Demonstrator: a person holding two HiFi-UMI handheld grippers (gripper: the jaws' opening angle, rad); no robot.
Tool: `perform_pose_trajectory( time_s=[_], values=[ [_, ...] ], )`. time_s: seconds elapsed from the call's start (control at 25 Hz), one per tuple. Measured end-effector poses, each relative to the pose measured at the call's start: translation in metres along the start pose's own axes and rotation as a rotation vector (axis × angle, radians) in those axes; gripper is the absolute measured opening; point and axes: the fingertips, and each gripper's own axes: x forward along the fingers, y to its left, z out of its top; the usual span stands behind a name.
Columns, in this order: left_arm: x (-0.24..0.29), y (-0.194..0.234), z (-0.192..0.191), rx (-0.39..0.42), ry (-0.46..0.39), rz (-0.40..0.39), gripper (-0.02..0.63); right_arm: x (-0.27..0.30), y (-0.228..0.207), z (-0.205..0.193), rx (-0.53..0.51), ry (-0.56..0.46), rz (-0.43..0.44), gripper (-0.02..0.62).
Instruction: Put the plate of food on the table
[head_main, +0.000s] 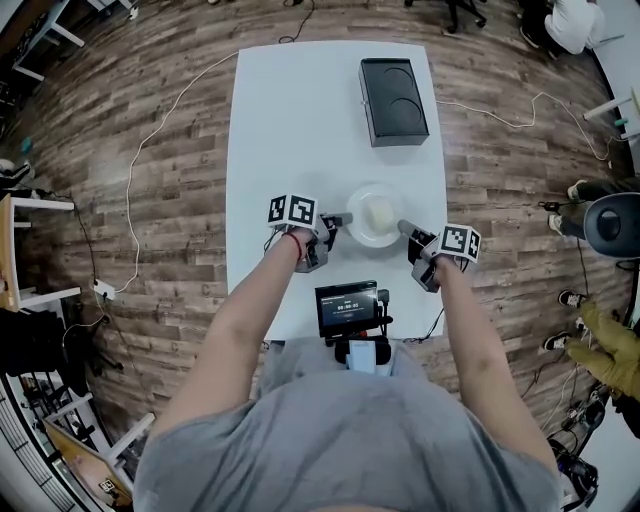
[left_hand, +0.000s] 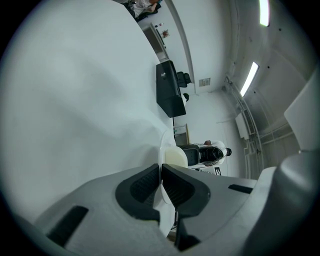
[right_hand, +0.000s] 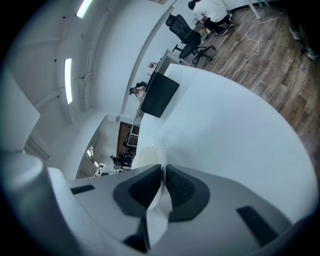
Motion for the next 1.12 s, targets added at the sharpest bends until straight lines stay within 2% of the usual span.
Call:
perform_pose_trajectory(
  time_s=[0.64, 1.12],
  values=[
    [0.017, 0.017, 0.013, 0.024, 0.007, 0.069, 0.028, 0.011, -0.021, 0.010, 0.020, -0.019, -0.063, 0.040],
    [0.019, 0.025, 0.012, 0.019, 0.001, 0.090, 0.029, 0.013, -0.024, 0.009, 0.023, -0.025, -0.083, 0.040]
  ],
)
